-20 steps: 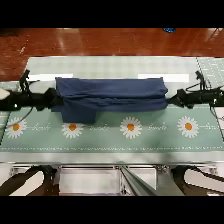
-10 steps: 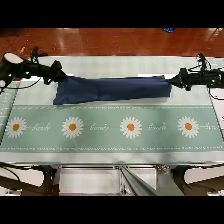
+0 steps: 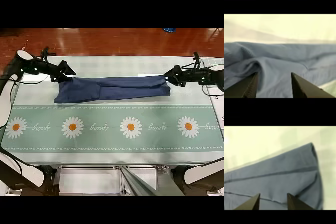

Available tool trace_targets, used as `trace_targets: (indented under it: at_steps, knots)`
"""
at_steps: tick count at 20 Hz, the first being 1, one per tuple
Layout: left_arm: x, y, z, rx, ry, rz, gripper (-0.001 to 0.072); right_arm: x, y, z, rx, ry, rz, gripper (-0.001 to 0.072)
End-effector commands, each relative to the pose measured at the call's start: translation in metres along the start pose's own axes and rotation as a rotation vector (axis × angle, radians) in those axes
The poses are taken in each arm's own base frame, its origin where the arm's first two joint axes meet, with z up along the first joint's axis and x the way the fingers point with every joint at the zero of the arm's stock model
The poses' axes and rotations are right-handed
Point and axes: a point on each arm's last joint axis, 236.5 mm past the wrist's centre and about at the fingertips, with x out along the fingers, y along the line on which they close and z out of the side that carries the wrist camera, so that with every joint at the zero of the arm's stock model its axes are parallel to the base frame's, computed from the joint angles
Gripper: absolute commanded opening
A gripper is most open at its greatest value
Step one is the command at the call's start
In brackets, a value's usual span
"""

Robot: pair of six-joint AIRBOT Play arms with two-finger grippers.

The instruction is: Fold the shirts.

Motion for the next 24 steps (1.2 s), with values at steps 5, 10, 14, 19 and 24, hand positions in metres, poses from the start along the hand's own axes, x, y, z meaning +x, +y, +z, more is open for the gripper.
trace_targets:
  at_steps: [5, 10, 14, 19, 24]
  knots:
    - [-0.144, 0.031, 0.002, -0.017, -0.041, 0.346, 0.0508, -0.084, -0.067, 0.006, 0.087, 0.018, -0.206, 0.0405]
    - [-0.165, -0.066, -0.034, 0.302, -0.239, 0.369, 0.0508, -0.045, -0.091, -0.011, 0.184, 0.036, -0.236, 0.0403]
    - [-0.13, -0.122, -0.096, 0.409, -0.267, 0.27, 0.0509, 0.004, -0.078, -0.025, 0.229, 0.088, -0.146, 0.0403]
    - [-0.093, -0.121, -0.121, 0.352, -0.189, 0.254, 0.0508, 0.058, -0.037, -0.048, 0.193, 0.162, -0.031, 0.0402]
    - [-0.069, -0.121, -0.126, 0.342, -0.142, 0.239, 0.0508, 0.056, 0.011, -0.038, 0.051, 0.164, 0.004, 0.0026]
